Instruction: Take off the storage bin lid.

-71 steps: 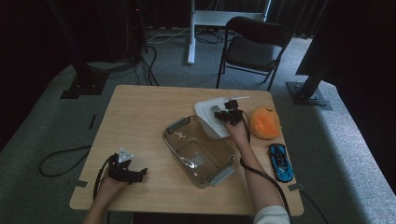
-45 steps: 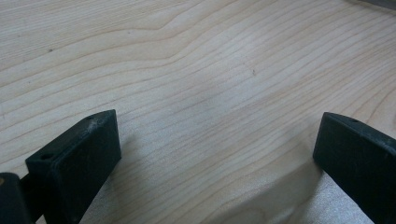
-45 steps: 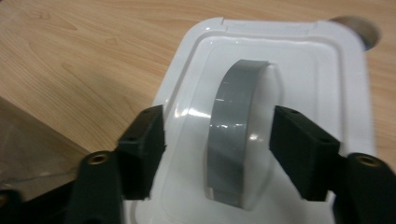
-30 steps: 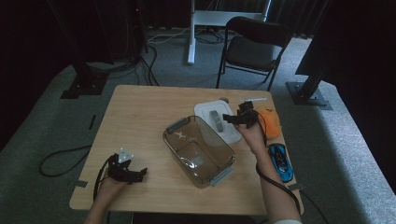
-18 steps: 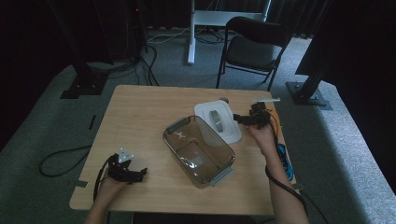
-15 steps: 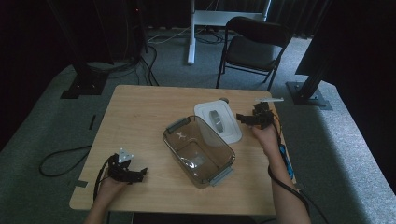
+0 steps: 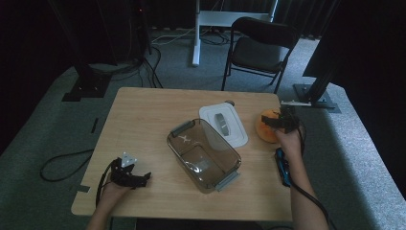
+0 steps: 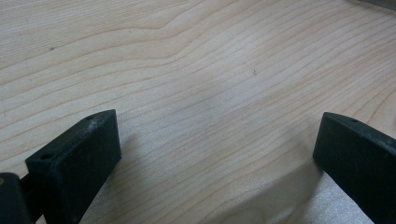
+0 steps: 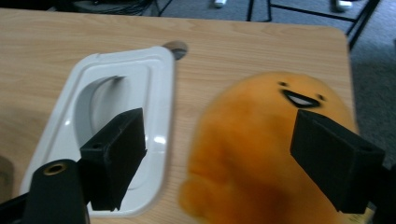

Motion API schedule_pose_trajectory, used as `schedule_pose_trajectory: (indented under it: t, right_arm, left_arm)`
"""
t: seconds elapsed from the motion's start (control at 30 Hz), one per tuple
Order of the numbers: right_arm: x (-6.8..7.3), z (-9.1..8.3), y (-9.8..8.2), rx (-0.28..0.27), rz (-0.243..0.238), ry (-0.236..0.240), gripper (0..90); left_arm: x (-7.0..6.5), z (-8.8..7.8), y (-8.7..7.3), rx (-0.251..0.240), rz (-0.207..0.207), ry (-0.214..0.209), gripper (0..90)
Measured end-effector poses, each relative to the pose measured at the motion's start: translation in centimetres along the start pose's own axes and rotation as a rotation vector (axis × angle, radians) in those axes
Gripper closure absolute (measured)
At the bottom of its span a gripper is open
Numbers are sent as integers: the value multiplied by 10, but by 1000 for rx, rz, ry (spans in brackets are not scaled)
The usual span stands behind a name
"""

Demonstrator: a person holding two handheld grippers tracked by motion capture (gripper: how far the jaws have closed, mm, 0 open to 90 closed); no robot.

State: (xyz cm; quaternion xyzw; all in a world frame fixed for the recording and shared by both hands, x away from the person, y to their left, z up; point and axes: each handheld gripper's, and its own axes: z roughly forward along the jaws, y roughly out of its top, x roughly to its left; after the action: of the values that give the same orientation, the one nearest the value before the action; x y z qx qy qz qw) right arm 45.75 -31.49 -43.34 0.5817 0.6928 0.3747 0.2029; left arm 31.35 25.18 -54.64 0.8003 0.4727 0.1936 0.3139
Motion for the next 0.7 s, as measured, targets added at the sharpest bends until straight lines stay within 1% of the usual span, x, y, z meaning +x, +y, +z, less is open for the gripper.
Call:
schedule_pose_trajectory:
  t: [0.07,0.13,0.17,0.2,0.23,0.3,0.37,0.4,0.47,0.63,0.7]
  right_arm:
    - [-5,0,-1,-2,19,-14,176]
    - [-11,0,-3,7,31,-23,176]
    - [-13,1,-3,9,29,-39,176]
    - [-15,1,-3,11,29,-45,176]
    - [-17,2,-4,17,38,-46,176]
    - [-22,4,-6,25,50,-62,176]
    - [-25,8,-8,35,70,-57,175]
    - [-27,10,-9,41,69,-68,175]
    - [-29,14,-11,62,88,-69,173]
    - [-31,25,-17,99,104,-81,163]
    - [-31,28,-20,97,111,-87,161]
  left_arm:
    - [0,0,0,0,-1,0,12]
    - [0,0,0,0,0,0,12]
    - [0,0,0,0,0,0,12]
    - [0,0,0,0,0,0,12]
    - [0,0,0,0,0,0,12]
    - [0,0,0,0,0,0,12]
    - [0,0,0,0,-1,0,12]
    - [0,0,0,0,-1,0,12]
    - [0,0,0,0,-2,1,12]
    - [0,0,-1,0,-2,1,12]
    - [0,0,-1,0,-2,1,12]
